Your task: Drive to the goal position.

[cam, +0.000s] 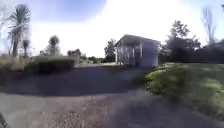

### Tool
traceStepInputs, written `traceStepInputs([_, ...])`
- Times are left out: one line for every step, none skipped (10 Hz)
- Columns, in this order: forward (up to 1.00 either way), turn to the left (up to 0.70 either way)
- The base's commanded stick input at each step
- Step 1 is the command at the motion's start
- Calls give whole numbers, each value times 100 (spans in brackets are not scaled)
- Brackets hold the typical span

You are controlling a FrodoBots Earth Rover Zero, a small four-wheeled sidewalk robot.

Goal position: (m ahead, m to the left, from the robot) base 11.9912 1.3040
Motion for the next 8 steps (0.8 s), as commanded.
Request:
traceStepInputs([85,0])
traceStepInputs([85,0])
traceStepInputs([85,0])
traceStepInputs([85,0])
traceStepInputs([85,0])
traceStepInputs([85,0])
traceStepInputs([85,0])
traceStepInputs([85,34])
